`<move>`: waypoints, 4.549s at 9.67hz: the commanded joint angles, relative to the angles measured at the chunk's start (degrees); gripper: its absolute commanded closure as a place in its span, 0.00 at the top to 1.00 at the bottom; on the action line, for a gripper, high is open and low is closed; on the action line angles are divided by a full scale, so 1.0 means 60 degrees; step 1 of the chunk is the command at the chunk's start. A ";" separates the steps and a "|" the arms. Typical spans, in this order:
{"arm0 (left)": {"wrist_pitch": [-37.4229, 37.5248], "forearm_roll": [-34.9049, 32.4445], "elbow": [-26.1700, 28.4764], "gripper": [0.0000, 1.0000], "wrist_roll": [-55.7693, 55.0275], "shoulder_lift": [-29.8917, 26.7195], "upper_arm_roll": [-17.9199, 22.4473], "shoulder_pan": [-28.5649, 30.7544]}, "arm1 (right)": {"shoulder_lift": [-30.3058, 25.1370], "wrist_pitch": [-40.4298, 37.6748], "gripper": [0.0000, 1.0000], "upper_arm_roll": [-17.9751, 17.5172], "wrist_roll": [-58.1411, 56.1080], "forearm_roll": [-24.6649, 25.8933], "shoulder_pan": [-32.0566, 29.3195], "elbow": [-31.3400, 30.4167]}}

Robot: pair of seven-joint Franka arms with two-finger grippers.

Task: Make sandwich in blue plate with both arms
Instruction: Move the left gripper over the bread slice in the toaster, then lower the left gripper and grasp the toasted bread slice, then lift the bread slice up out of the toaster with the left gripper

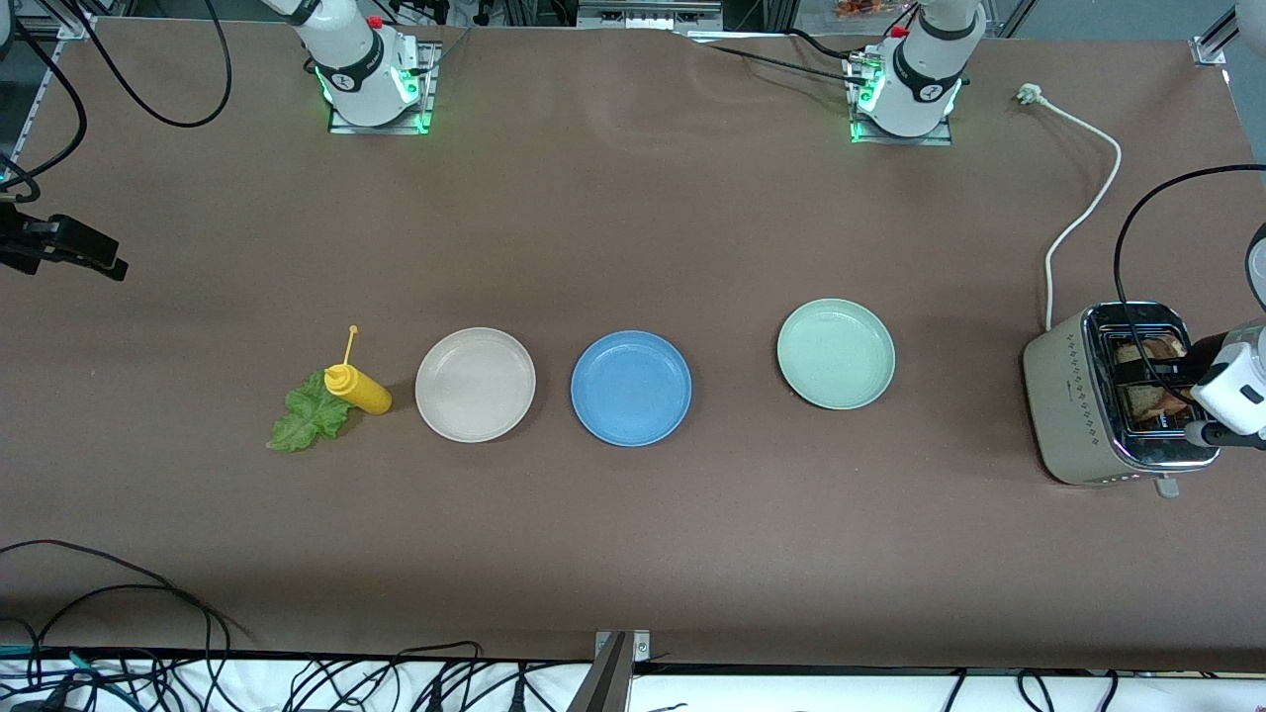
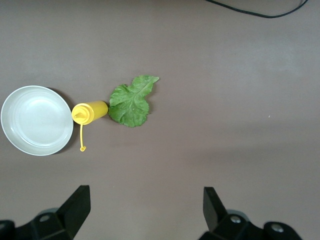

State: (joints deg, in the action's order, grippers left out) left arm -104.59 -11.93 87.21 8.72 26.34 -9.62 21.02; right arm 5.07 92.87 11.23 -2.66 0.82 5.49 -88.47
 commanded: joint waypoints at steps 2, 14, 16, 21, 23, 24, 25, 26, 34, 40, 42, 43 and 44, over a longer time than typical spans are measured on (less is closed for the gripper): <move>-0.0073 -0.0590 -0.0092 0.60 0.0173 0.0194 -0.0082 0.0012 | -0.0010 -0.0142 1.00 -0.0026 -0.0026 0.0128 0.0009 0.0111; -0.0073 -0.0532 -0.0238 0.06 0.0173 0.0136 -0.0096 0.0070 | -0.0010 -0.0171 1.00 -0.0026 -0.0026 0.0142 0.0038 0.0111; -0.0059 -0.0444 -0.0253 0.00 0.0173 -0.0083 -0.0111 0.0070 | -0.0010 -0.0171 1.00 -0.0026 -0.0026 0.0128 0.0009 0.0096; 0.0000 -0.0414 -0.0268 0.00 0.0144 -0.0742 -0.0257 0.0070 | -0.0010 -0.0171 1.00 -0.0026 -0.0041 0.0142 0.0038 0.0111; 0.0029 -0.0429 -0.0268 0.00 0.0159 -0.1137 -0.0447 0.0085 | -0.0010 -0.0171 1.00 -0.0026 -0.0041 0.0142 0.0038 0.0111; 0.0058 -0.0429 -0.0268 0.00 0.0144 -0.1240 -0.0477 0.0071 | -0.0010 -0.0171 1.00 -0.0026 -0.0041 0.0142 0.0009 0.0111; 0.0145 -0.0429 -0.0268 0.00 0.0144 -0.1299 -0.0637 0.0085 | -0.0010 -0.0171 1.00 -0.0026 -0.0041 0.0128 0.0009 0.0111; 0.0161 -0.0429 -0.0268 0.00 0.0144 -0.1314 -0.0711 0.0071 | -0.0010 -0.0171 1.00 -0.0026 -0.0041 0.0142 0.0009 0.0111; 0.0410 -0.0106 -0.0268 0.00 -0.0470 -0.1549 -0.2320 0.0085 | -0.0010 -0.0171 1.00 -0.0026 -0.0041 0.0128 0.0009 0.0111; 0.0849 -0.0106 -0.0136 0.00 -0.2038 -0.1228 -0.4326 0.0012 | -0.0010 -0.0171 1.00 -0.0026 -0.0041 0.0128 0.0009 0.0111; 0.0835 -0.0121 -0.0136 0.00 -0.3626 -0.0906 -0.5233 -0.0032 | -0.0025 -0.0171 1.00 -0.0026 -0.0041 0.0128 0.0009 0.0111; 0.0835 -0.0121 -0.0165 0.00 -0.4114 -0.0658 -0.5658 -0.0032 | -0.0025 -0.0186 1.00 -0.0026 -0.0041 0.0142 0.0009 0.0111; 0.0762 -0.0121 -0.0180 0.00 -0.4568 -0.0351 -0.6054 -0.0032 | -0.0025 -0.0186 1.00 -0.0026 -0.0041 0.0128 0.0009 0.0111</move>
State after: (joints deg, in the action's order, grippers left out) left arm -100.07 -13.06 86.94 -13.02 21.00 -41.37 20.45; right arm 5.09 92.71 11.17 -2.68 0.83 5.54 -88.46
